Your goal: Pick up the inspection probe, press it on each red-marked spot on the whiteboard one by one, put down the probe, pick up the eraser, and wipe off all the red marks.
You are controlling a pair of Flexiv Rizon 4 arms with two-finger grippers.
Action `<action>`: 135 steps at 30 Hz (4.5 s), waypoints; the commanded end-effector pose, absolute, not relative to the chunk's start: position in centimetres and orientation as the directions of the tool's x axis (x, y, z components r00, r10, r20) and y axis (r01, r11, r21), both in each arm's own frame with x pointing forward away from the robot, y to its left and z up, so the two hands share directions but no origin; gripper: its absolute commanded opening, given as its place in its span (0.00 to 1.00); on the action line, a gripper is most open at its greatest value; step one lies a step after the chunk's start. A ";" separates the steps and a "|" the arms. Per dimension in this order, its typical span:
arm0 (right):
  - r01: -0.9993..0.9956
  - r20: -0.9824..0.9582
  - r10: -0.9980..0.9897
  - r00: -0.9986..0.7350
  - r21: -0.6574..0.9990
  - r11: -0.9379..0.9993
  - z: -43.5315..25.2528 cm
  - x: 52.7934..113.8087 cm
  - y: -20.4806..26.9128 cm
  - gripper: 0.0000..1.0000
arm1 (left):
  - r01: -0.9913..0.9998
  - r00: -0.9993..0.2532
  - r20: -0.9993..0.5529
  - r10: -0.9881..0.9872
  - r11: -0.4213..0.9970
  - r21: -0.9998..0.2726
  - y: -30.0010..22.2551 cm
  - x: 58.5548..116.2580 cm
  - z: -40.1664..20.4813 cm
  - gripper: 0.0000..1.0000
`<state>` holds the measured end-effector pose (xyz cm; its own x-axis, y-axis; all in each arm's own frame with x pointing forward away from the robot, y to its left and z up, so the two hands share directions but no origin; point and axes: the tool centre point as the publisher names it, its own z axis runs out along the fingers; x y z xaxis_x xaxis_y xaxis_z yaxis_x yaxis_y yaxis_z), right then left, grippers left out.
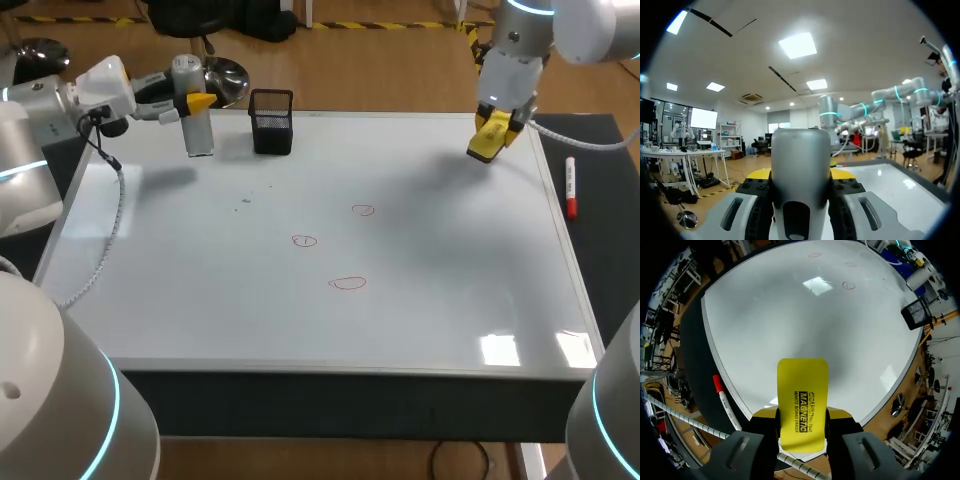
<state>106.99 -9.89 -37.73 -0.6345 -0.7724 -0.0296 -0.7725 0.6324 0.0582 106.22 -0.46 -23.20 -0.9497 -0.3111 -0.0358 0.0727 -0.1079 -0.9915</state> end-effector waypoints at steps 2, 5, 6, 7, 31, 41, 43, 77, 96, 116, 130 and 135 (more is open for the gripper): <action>-0.804 -0.040 -0.803 -0.594 0.036 0.593 -36.5 105.8 -7.3 0.00 | 0.075 -0.948 -0.037 -0.316 -0.107 -0.991 -0.5 106.1 -23.1 0.00; -0.844 -0.025 -0.844 -0.536 0.023 0.536 -35.9 104.8 -4.9 0.00 | 0.075 -0.948 -0.037 -0.316 -0.107 -0.991 -0.5 106.1 -23.1 0.00; -0.854 -0.022 -0.854 -0.520 0.014 0.520 -35.6 104.5 -4.1 0.00 | 0.075 -0.948 -0.037 -0.316 -0.107 -0.991 -0.5 106.1 -23.1 0.00; -0.863 -0.031 -0.862 -0.505 0.009 0.505 -35.3 104.1 -3.3 0.00 | 0.075 -0.948 -0.037 -0.316 -0.107 -0.991 -0.5 106.1 -23.1 0.00; -0.966 -0.102 -0.962 -0.255 0.067 0.249 -35.3 96.1 14.3 0.00 | 0.075 -0.948 -0.037 -0.316 -0.107 -0.991 -0.5 106.1 -23.1 0.00; -0.979 -0.084 -0.978 -0.192 0.087 0.185 -37.0 94.5 19.6 0.00 | 0.075 -0.948 -0.037 -0.316 -0.107 -0.991 -0.5 106.1 -23.1 0.00; -0.980 -0.086 -0.979 -0.185 0.086 0.178 -37.2 94.2 20.6 0.00 | 0.075 -0.948 -0.037 -0.316 -0.107 -0.991 -0.5 106.1 -23.1 0.00; -0.987 -0.099 -0.993 -0.067 0.155 0.051 -40.4 90.5 26.1 0.00 | 0.075 -0.948 -0.037 -0.316 -0.107 -0.991 -0.5 106.1 -23.1 0.00; -0.980 -0.089 -0.996 -0.003 0.201 -0.015 -43.0 88.0 28.9 0.00 | 0.075 -0.948 -0.037 -0.316 -0.107 -0.991 -0.5 106.1 -23.1 0.00; -0.971 -0.062 -0.997 -0.038 0.238 0.022 -45.5 86.9 26.6 0.00 | 0.075 -0.948 -0.037 -0.316 -0.107 -0.991 -0.5 106.1 -23.1 0.00; -0.959 -0.032 -0.994 -0.106 0.266 0.094 -47.0 85.7 22.6 0.00 | 0.075 -0.948 -0.037 -0.316 -0.107 -0.991 -0.5 106.1 -23.1 0.00; -0.957 -0.027 -0.992 -0.121 0.268 0.109 -47.1 85.5 21.7 0.00 | 0.075 -0.948 -0.037 -0.316 -0.107 -0.991 -0.5 106.1 -23.1 0.00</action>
<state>86.42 23.00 -43.45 -0.1203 -0.9926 -0.0172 -0.9547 0.1109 0.2761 106.20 -0.44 -23.18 -0.9497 -0.3113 -0.0355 0.0723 -0.1075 -0.9916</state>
